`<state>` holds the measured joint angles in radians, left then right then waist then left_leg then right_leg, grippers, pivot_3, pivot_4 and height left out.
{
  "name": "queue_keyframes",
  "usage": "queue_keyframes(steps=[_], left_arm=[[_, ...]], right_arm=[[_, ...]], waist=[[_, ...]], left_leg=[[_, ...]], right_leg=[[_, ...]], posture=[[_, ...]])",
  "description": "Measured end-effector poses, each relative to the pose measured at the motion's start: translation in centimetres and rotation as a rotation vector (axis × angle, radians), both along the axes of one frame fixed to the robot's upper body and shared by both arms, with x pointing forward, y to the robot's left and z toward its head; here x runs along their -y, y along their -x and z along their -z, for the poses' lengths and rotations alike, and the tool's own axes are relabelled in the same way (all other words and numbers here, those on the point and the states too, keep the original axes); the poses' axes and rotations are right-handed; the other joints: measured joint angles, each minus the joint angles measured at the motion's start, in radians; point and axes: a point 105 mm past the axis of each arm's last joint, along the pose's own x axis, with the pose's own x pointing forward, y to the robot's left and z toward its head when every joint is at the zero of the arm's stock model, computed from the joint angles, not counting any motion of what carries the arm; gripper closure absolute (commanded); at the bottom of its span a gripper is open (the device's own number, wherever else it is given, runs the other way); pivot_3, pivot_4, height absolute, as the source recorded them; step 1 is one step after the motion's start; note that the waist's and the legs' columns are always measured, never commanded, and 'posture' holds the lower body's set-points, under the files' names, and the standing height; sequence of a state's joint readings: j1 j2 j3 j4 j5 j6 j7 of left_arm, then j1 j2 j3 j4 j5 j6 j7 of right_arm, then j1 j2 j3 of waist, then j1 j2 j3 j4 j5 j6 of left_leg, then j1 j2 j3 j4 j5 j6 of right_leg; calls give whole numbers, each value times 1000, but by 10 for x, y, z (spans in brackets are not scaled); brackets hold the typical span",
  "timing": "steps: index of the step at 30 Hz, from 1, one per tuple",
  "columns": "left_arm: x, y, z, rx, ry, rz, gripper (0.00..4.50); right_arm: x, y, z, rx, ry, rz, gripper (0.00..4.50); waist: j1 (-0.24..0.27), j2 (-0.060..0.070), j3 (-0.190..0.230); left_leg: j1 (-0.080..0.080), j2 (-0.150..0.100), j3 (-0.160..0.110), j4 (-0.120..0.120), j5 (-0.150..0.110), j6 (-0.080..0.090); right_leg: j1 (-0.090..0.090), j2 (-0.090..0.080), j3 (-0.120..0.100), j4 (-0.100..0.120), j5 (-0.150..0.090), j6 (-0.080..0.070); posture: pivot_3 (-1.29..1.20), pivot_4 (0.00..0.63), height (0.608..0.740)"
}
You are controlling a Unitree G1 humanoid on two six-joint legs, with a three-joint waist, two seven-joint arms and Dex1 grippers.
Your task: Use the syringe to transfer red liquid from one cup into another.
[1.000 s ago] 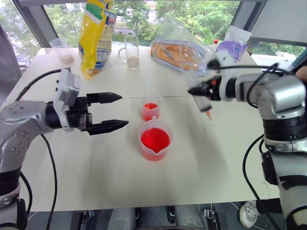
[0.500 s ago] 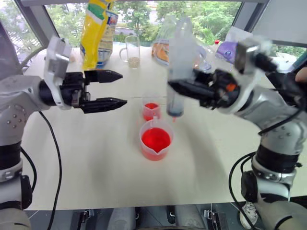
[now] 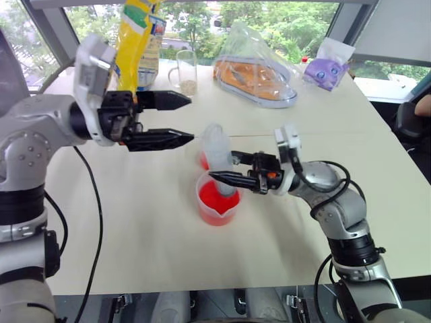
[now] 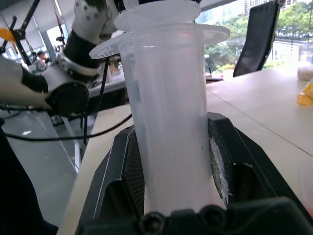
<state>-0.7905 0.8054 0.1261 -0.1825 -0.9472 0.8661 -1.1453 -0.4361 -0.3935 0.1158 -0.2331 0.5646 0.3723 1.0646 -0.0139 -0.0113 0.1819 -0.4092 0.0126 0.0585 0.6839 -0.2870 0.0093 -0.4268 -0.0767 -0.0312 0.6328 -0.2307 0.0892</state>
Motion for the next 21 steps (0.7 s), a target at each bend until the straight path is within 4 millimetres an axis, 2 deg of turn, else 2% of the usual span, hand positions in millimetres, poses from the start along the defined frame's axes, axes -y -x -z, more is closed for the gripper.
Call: queue_keyframes(steps=[10,18,21], left_arm=[[17,8,13,-55,-21,55,0],[19,16,22,-93,-44,80,0],[19,17,25,-100,-48,79,806]], right_arm=[[-2,-1,8,25,27,5,3062],[-2,-2,7,28,31,7,3062],[-2,-3,6,28,32,8,3062]], waist=[[1,0,0],[2,0,0],[2,0,0]], left_leg=[[0,0,0,0,0,0],[0,0,0,0,0,-1],[0,0,0,0,0,-1]], right_leg=[[0,0,0,0,0,0],[0,0,0,0,0,0],[0,0,0,0,0,0]], posture=[[0,150,740],[0,150,740],[0,150,740]])
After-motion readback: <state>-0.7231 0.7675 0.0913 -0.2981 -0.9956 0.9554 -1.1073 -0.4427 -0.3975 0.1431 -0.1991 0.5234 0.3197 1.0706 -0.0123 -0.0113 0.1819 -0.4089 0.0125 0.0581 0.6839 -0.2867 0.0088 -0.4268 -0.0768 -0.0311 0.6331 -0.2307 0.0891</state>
